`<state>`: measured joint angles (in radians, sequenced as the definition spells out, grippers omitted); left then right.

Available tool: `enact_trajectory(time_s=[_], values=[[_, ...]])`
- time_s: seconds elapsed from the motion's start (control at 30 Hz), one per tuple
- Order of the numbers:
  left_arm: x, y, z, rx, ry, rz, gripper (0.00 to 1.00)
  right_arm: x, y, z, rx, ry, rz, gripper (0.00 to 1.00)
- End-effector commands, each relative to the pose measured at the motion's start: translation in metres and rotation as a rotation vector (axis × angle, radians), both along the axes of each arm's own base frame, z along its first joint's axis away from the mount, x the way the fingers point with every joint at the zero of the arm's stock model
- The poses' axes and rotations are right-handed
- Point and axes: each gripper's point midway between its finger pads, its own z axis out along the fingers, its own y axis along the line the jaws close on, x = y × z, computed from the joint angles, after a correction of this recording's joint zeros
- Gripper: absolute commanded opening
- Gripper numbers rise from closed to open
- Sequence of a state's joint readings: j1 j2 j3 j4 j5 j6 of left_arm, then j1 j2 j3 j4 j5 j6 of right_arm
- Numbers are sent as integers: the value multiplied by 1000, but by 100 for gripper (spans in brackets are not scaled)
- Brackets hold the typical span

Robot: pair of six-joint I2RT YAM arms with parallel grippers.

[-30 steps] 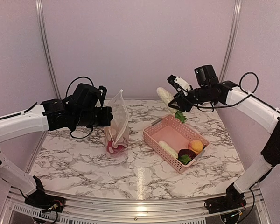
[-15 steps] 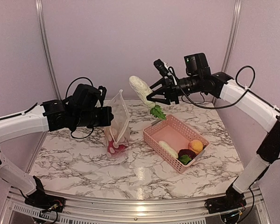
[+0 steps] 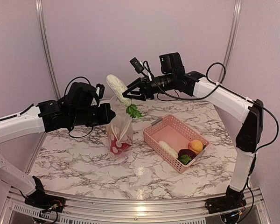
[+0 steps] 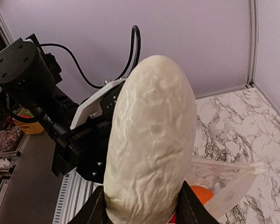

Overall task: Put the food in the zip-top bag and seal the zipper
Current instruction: Place the fake vegetable in the zipper food storage bag.

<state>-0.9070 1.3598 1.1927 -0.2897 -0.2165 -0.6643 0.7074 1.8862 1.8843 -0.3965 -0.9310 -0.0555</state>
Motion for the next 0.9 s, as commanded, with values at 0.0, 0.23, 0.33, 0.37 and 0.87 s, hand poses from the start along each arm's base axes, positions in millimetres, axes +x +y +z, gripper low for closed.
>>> enact_trajectory(time_s=[0.0, 0.23, 0.33, 0.37, 0.87], values=[[-5, -4, 23, -126, -14, -7, 0, -9, 19, 32, 85, 4, 50, 28], [-9, -5, 40, -226, -27, -8, 0, -5, 29, 43, 180, -17, 38, 31], [-9, -3, 48, -250, -39, 2, 0, -1, 31, 44, 216, -26, 25, 31], [-9, 0, 51, -259, -43, 10, 0, 3, 33, 38, 207, -32, 17, 31], [-18, 35, 60, -328, -84, 110, 0, 20, 31, -31, 102, 7, -116, 34]])
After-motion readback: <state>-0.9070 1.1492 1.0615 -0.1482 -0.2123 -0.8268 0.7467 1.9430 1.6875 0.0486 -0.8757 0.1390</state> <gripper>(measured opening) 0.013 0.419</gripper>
